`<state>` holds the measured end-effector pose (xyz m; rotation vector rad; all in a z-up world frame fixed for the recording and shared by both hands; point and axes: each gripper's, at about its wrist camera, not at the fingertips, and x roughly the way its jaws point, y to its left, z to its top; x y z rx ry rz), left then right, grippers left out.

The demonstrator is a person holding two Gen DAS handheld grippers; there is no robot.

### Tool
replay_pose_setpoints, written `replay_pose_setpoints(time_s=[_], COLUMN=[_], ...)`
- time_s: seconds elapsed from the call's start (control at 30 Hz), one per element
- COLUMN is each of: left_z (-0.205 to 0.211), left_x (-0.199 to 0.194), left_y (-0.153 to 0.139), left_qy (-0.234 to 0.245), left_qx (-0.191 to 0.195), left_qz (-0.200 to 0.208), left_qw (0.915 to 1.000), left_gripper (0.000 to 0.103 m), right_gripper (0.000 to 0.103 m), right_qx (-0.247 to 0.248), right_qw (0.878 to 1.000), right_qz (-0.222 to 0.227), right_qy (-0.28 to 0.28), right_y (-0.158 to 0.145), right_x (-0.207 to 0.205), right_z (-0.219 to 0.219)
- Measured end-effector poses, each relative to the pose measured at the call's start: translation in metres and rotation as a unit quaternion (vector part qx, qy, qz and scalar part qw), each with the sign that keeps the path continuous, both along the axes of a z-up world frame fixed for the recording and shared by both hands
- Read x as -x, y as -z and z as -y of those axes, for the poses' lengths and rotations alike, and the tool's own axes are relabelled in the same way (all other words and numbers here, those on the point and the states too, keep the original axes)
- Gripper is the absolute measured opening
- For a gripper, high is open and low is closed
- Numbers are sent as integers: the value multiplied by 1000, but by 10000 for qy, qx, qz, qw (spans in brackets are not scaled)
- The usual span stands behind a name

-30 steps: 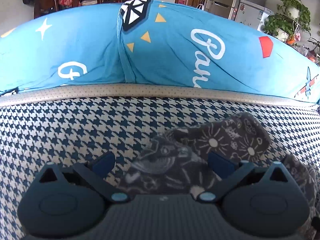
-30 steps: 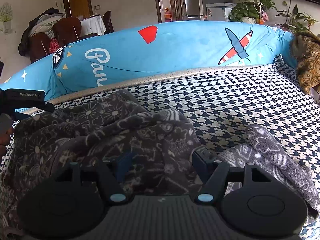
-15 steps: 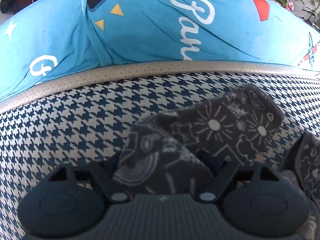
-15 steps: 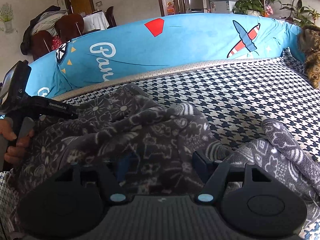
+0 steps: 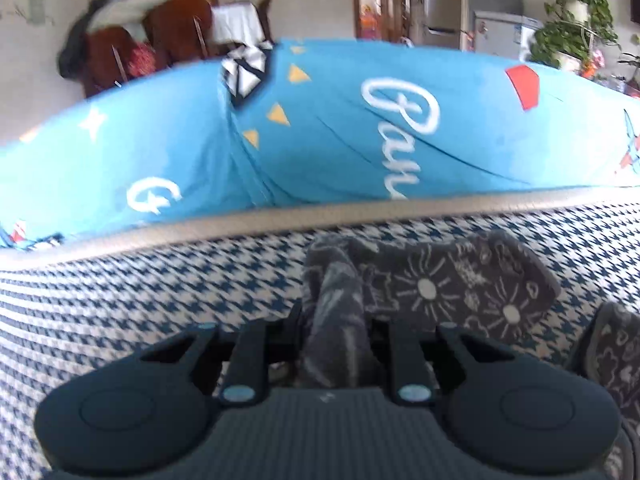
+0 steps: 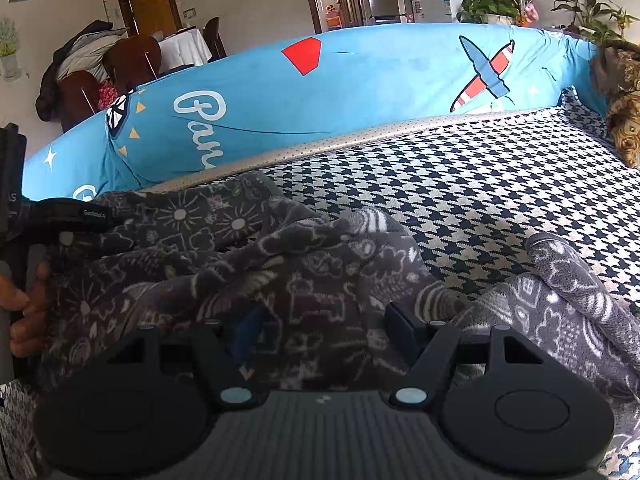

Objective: Fold clothes

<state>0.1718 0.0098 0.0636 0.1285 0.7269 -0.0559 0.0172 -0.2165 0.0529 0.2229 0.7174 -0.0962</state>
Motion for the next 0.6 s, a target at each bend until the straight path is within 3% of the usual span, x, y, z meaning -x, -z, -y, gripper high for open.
replay_pose_setpoints(time_s=[0.2, 0.3, 0.43, 0.6], left_z=[-27, -55, -93, -124], left_x=[24, 36, 56, 84], left_y=[-27, -41, -51, -49], left_qy=[-864, -1331, -1907, -2254], left_qx=[-556, -560, -346, -421], left_qz=[755, 947, 900, 753], left_qw=[9918, 9850, 9769, 9704], left_gripper=[19, 19, 19, 20], right_gripper=[68, 68, 68, 68], right_qx=[-8, 9, 46, 79], right_qw=[10000, 9999, 9999, 9998], right_qz=[61, 89, 128, 178], right_qy=[45, 54, 25, -39], right_y=[-2, -3, -4, -5], right_x=[-4, -6, -8, -9], right_z=[0, -1, -6, -12])
